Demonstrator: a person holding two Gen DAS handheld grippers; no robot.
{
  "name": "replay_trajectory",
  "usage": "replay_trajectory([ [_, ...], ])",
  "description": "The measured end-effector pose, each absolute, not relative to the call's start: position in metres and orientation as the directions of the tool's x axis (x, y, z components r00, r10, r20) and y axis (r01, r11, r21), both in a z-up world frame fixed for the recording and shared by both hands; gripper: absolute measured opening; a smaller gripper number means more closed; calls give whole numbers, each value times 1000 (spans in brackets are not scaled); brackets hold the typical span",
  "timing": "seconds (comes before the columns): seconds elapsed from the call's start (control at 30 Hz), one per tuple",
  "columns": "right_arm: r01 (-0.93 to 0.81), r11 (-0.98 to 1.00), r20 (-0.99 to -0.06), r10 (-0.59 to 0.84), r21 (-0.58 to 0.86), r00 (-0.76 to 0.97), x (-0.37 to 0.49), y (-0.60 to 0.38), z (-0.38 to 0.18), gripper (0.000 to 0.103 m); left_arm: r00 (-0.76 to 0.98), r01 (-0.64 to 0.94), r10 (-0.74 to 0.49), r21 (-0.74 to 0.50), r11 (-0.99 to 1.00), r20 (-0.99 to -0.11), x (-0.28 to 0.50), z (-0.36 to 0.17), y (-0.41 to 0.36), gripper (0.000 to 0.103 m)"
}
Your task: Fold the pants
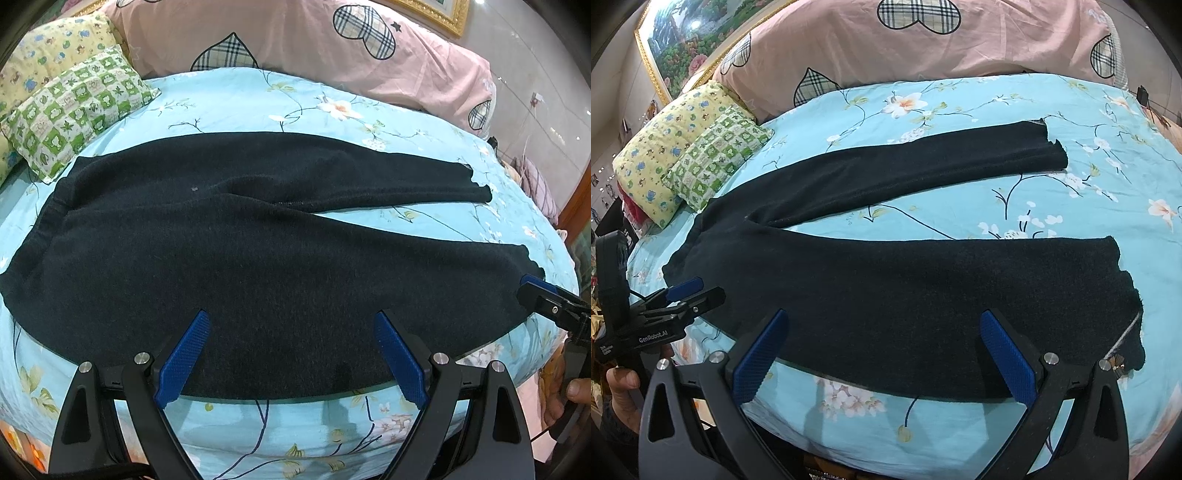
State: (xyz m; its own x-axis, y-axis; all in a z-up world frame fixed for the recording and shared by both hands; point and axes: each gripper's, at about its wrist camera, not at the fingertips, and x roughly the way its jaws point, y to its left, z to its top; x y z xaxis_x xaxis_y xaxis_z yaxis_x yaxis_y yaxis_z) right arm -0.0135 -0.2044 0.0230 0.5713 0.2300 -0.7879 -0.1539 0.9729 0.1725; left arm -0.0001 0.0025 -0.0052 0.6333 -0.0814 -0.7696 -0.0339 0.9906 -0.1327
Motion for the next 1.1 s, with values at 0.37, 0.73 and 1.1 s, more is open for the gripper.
replay_trajectory([
  [0.37, -148, 973, -791, 232, 180, 566, -11, -208, 23, 103, 616, -22, -89, -130, 991, -783, 6, -10, 3, 92],
  [0.73, -144, 971, -788, 238, 189, 568, -6, -215, 24, 103, 613, 18, -108, -122, 992, -783, 20, -7, 0, 92],
  [1.1, -120, 981, -778, 196, 155, 597, 21, -235, 41, 103, 629, 62, -103, -82, 995, -770, 60, 11, 3, 92],
])
